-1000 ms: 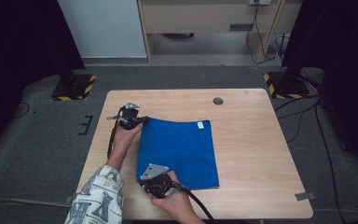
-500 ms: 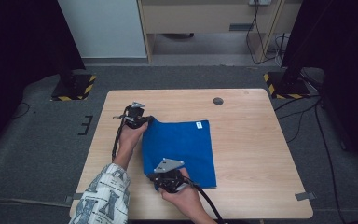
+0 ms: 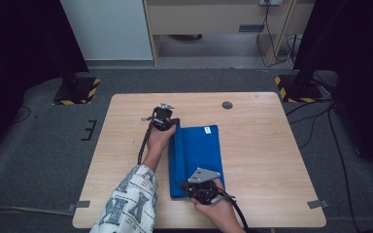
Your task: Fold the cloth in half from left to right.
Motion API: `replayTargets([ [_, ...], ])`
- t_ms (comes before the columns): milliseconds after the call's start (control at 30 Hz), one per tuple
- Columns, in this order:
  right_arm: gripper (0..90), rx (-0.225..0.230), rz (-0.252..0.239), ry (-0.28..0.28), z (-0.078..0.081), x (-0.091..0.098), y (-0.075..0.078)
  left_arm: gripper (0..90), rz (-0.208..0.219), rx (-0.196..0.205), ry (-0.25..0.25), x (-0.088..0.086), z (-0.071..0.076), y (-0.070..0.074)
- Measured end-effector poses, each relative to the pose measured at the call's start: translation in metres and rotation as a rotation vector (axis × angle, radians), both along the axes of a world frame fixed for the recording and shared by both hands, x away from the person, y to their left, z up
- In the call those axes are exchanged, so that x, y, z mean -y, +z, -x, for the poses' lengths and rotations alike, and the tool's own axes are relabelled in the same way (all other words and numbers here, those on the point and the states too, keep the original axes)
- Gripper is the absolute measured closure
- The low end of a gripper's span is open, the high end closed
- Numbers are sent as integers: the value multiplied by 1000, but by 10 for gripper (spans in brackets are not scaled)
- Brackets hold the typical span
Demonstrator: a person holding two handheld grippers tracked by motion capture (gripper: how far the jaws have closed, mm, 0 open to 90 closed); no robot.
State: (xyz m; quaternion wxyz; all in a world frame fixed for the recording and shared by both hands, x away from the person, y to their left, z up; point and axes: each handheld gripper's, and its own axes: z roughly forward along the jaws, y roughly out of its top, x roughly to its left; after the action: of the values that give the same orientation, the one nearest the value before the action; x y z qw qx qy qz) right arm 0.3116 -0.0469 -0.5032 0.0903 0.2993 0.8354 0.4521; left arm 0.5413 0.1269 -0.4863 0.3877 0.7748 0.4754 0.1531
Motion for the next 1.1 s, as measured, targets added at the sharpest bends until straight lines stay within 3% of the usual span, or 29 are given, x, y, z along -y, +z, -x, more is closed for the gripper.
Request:
replayTargets([
  [233,886,-5,23,-14,0,19,-4,878,6,-2,-28,27,-2,-5],
  [667,885,5,46,-26,5,38,3,875,24,2,-40,45,0,-3],
  [1100,884,4,51,-37,8,58,8,874,24,2,-72,76,1,2],
])
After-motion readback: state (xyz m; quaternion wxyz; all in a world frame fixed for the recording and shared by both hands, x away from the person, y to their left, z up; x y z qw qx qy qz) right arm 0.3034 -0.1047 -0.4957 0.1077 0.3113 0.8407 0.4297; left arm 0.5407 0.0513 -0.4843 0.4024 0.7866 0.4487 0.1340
